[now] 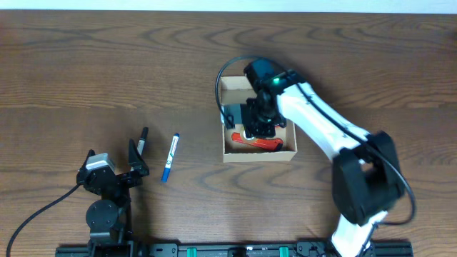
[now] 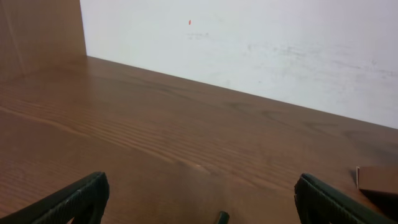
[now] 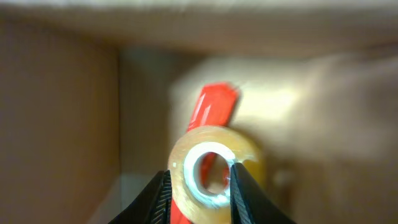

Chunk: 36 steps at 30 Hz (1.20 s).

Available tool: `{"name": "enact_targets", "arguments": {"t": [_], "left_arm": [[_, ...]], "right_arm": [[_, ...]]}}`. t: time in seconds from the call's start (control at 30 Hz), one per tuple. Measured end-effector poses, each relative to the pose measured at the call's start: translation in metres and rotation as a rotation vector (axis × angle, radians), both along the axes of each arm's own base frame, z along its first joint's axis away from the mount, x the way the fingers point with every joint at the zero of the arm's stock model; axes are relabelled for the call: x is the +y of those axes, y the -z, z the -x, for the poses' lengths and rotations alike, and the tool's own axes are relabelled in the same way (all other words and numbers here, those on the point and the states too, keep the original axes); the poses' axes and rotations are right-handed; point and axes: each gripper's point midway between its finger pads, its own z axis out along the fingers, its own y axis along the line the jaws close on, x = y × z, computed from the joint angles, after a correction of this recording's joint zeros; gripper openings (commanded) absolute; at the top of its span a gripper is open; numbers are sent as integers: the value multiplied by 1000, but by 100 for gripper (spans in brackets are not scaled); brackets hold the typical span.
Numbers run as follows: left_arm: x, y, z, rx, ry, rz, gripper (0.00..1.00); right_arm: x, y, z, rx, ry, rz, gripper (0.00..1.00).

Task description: Pack container

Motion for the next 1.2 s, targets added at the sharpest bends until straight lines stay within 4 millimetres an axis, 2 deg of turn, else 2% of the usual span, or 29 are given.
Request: {"name": "enact_targets", "arguments": {"t": [0.07,0.13,0.17,0.2,0.3,0.37,0.43,0.53,0.6,0.7,0.87,0.97,1.07,1.2], "left_arm": [[0,0,0,0,0,0,95],[0,0,0,-1,0,2,95],[-1,0,0,-2,4,9,95],[-3,0,0,-3,14,19,95],[-11,4,-1,13,54,87,95],[-17,7,0,24,80,154,96],[-20,13,5,84,85,214,96],[-22,36,21,265,59,282,96],[-22,40,32,364,39,305,96],[-22,23,41,469,17,324,96],[-21,-13,47,707,-34,341,96],[-18,-39,38,863,-76,330,95],[-16,-63,12,971,-71,277,96],[-16,-68,-22,1130,2,168,96]], "right_arm": [[5,-37,-8,-57,46,-79,31],[8,-74,-14,-112,97,-150,55],[7,-100,-18,-148,151,-198,74],[4,-124,-20,-180,201,-236,82],[-14,-173,-21,-250,343,-312,85],[-34,-200,-22,-289,458,-349,93],[-58,-217,-26,-320,573,-368,99],[-107,-236,-39,-378,774,-387,99],[-144,-247,-52,-423,934,-406,99],[-206,-258,-68,-468,1199,-444,99],[-287,-254,-69,-451,1569,-485,99],[-314,-245,-66,-410,1712,-493,99],[-328,-222,-64,-331,1804,-457,99],[-338,-184,-63,-211,1884,-366,99]]}}
